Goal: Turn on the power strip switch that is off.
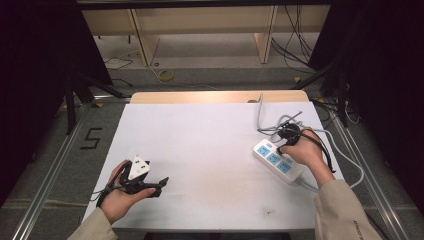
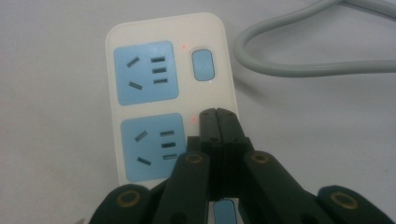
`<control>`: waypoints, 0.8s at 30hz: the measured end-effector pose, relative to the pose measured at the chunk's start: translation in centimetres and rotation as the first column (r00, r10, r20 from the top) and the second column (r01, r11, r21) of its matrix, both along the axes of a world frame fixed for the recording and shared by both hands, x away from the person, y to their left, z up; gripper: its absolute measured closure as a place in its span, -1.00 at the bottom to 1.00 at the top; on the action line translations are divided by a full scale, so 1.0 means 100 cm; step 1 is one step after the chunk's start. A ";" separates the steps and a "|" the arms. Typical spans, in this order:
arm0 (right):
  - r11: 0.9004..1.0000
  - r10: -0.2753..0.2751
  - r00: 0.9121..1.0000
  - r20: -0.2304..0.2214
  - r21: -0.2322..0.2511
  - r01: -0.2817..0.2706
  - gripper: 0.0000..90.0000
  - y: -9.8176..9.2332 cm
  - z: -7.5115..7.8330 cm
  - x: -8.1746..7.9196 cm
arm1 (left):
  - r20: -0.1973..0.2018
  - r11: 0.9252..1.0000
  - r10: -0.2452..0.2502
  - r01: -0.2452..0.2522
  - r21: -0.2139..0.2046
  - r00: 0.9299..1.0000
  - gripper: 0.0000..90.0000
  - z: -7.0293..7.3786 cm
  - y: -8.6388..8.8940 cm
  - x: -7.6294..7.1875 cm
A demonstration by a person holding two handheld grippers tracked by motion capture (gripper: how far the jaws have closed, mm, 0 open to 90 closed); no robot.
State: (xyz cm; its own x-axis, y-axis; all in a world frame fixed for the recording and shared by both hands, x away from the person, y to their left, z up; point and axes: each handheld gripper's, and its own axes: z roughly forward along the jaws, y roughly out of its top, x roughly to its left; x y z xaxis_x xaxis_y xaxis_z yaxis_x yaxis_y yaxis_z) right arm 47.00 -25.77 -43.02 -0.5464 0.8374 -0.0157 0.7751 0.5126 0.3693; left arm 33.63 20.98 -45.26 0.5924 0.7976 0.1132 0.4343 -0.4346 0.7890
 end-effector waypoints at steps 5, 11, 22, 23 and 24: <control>1.000 -0.001 1.000 -0.002 -0.004 0.001 1.00 0.001 0.000 0.000 | -0.002 1.000 -0.001 0.001 0.001 1.000 -0.65 0.000 0.000 0.000; 1.000 0.001 1.000 -0.023 -0.024 -0.001 1.00 0.001 -0.001 0.000 | -0.002 1.000 -0.003 0.003 0.003 1.000 -0.65 0.000 0.000 0.000; 1.000 0.004 1.000 -0.022 -0.018 -0.004 1.00 0.000 -0.001 0.000 | -0.003 1.000 -0.003 0.003 -0.001 1.000 -0.65 -0.001 -0.001 0.000; 1.000 0.002 1.000 -0.021 -0.016 -0.002 1.00 0.000 -0.001 0.000 | -0.004 1.000 -0.003 0.003 -0.001 1.000 -0.65 -0.001 -0.001 0.000; 1.000 0.000 1.000 -0.021 -0.014 -0.001 1.00 0.000 -0.001 0.000 | -0.003 1.000 -0.003 0.003 -0.001 1.000 -0.65 -0.001 -0.001 0.000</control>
